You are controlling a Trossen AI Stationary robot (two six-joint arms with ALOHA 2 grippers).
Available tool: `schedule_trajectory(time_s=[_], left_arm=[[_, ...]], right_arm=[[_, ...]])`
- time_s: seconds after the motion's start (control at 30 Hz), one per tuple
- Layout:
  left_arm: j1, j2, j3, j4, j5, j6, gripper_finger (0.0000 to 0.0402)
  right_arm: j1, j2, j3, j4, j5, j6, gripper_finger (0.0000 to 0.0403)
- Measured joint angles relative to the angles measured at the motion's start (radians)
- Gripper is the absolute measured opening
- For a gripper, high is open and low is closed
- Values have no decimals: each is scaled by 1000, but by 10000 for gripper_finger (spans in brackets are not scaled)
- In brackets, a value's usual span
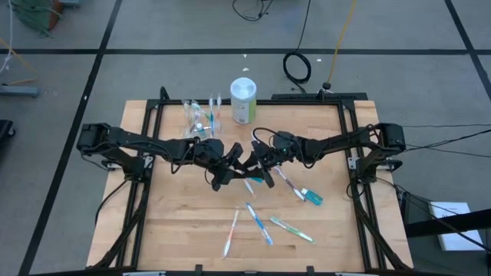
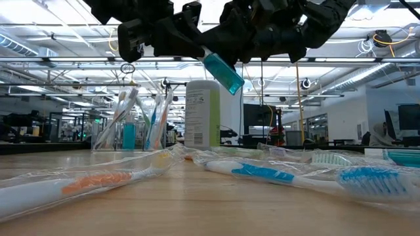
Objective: Pick & Place toothbrushing station
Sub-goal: Put the left mouthwash into the transparent organizer
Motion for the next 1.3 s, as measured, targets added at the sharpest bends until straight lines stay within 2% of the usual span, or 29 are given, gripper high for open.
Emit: schedule_trajectory(time_s=[0.17, 0.3, 0.67, 0.8, 0.93, 1.07, 1.3], left_arm=[[1, 0, 2, -38, -20, -15, 85], [0, 0, 2, -67, -98, -44, 94], [1, 0, 2, -170, -141, -102, 94], [-8, 0, 2, -205, -207, -122, 93], [-20, 0, 2, -248, -331, -163, 93], [-18, 0, 58, -419, -404, -280, 93], [28, -1, 264, -794, -466, -430, 93]], right_arm=[[-13, 2, 0, -8, -1, 0, 167], [-30, 2, 0, -34, 1, 0, 176], [-66, 2, 1, -107, -6, 0, 195], [-65, 2, 1, -132, -4, 0, 200], [-70, 2, 0, -158, -4, -7, 200], [-71, 1, 0, -238, -4, -34, 195], [-70, 1, 0, -275, 0, -34, 192]])
